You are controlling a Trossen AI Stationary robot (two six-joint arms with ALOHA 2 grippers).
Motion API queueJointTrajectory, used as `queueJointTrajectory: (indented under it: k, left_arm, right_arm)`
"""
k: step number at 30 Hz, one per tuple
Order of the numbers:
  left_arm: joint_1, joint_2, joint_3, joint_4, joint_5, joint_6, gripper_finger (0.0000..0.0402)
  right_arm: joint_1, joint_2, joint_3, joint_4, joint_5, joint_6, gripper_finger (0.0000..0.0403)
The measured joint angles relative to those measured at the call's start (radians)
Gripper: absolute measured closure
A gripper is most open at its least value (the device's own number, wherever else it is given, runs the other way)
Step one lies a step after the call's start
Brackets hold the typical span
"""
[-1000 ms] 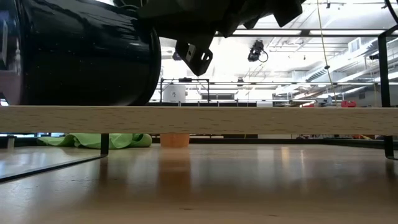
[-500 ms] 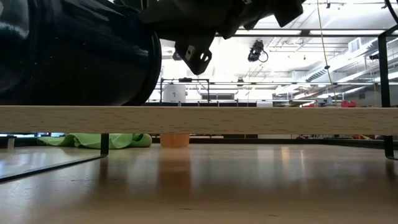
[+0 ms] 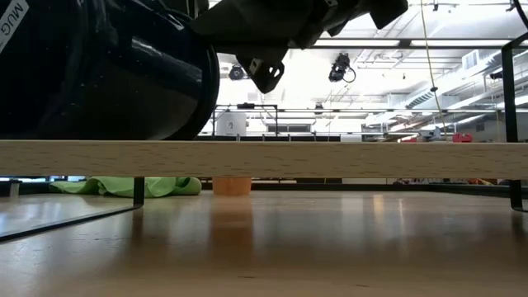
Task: Stack small to large cups/mugs on shelf
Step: Put the dark blue mug on the shelf
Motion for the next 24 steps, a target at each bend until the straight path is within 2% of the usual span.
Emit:
queueJointTrajectory:
  k: [24]
  left_arm:
    - [0.0, 0.001, 0.0, -0.001, -0.003, 0.025, 0.0291]
  right_arm:
    - [0.062, -0.067, 0.002, -0.117, 0.203, -0.107, 0.0395]
